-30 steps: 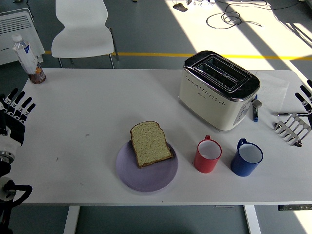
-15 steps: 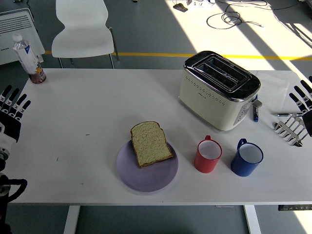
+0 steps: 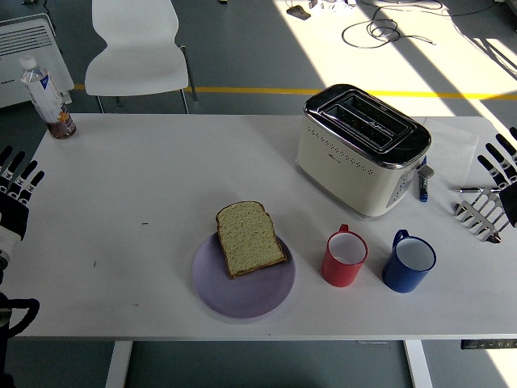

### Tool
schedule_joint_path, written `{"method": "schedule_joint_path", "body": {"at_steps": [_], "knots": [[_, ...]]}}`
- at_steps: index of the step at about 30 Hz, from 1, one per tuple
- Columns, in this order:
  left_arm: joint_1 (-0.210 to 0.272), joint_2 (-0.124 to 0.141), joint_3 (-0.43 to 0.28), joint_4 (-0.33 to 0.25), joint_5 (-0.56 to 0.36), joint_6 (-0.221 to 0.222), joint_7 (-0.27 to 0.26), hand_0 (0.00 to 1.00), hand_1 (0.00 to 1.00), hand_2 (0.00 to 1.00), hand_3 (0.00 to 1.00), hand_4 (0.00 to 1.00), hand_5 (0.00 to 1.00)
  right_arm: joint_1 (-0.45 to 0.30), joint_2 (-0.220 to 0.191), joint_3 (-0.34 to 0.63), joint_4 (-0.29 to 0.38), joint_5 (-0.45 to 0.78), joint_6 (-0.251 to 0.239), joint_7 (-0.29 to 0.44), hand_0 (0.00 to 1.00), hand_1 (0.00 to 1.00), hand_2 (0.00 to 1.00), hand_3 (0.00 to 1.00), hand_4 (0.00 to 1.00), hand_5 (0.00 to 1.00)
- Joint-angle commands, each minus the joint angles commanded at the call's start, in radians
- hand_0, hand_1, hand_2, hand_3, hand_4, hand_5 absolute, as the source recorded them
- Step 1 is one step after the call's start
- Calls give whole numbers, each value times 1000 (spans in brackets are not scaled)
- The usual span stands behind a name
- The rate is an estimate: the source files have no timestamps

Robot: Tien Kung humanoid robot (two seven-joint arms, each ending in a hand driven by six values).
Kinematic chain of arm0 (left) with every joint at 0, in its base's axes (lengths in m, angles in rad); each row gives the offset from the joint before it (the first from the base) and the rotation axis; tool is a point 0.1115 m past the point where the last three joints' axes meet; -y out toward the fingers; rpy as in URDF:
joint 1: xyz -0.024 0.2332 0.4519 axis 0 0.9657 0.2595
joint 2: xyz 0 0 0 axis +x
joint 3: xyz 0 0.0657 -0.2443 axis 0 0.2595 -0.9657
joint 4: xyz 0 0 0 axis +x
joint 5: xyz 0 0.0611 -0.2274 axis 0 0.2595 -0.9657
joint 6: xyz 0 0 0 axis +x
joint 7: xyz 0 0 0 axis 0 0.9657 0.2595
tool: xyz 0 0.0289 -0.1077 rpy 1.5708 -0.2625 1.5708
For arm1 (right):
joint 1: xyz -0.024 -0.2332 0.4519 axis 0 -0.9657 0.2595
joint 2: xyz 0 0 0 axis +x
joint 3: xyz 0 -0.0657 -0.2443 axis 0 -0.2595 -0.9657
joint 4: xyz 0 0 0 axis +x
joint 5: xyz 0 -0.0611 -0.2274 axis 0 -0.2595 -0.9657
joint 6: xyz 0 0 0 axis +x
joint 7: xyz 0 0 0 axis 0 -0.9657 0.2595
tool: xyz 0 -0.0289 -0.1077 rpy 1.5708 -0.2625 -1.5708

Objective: Push plate across desktop,pick up the break from the machine,place the break in the plate

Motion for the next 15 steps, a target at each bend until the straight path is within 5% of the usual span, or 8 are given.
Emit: {"method": "schedule_joint_path", "body": {"at_steps": [15], "knots": [[-6,13,-11,9,-14,-59,65,812,833,888,860,520,998,-1,-7,0,-8,-9,14,-11,792,768,771,758,539,692]]}}
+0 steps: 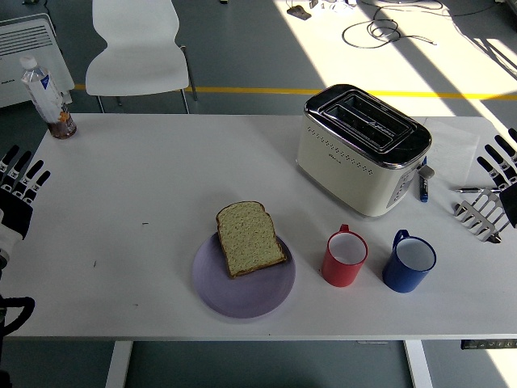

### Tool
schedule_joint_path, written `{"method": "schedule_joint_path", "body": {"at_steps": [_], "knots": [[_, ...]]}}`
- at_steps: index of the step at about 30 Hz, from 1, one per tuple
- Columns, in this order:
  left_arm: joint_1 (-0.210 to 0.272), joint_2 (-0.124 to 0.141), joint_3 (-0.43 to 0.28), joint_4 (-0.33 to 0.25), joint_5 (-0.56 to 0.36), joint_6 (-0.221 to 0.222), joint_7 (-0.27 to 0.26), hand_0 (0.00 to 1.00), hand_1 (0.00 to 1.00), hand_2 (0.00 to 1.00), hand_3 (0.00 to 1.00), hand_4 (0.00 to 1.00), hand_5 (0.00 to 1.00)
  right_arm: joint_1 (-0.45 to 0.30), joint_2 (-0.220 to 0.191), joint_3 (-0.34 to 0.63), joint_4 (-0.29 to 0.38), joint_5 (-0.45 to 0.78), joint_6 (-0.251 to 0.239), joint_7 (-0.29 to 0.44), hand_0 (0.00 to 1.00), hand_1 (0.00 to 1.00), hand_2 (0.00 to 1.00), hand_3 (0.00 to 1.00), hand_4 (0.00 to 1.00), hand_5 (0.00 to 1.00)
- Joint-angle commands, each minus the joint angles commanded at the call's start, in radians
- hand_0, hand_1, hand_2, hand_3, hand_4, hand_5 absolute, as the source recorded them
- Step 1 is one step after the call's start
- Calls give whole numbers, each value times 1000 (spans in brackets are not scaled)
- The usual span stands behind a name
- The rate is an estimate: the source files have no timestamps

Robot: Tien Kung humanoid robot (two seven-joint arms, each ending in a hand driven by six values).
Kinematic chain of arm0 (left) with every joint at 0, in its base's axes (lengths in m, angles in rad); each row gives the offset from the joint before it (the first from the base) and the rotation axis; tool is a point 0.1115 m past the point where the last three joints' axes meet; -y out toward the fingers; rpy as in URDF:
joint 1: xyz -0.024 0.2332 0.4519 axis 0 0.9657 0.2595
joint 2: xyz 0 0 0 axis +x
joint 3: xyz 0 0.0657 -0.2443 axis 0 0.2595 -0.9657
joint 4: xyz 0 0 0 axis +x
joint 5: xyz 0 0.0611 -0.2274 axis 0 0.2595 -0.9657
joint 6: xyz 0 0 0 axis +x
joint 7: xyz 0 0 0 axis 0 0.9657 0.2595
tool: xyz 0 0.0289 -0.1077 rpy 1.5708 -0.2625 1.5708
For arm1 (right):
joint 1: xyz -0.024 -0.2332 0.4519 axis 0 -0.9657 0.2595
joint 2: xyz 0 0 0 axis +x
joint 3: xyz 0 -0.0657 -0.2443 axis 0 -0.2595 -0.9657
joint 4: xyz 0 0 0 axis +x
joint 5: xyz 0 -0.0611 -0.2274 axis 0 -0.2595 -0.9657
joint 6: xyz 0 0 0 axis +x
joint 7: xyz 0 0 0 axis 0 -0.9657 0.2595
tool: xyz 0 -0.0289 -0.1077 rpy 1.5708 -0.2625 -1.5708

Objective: Push plate across desktop,pick up the break from the machine,place the break in the plate

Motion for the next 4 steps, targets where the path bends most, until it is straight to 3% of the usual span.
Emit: {"method": "schedule_joint_path", "body": {"at_steps": [4], "knots": [[0,3,1,-3,4,-11,10,812,833,888,860,520,998,-3,0,0,-2,-1,1,0,792,768,771,758,539,692]]}}
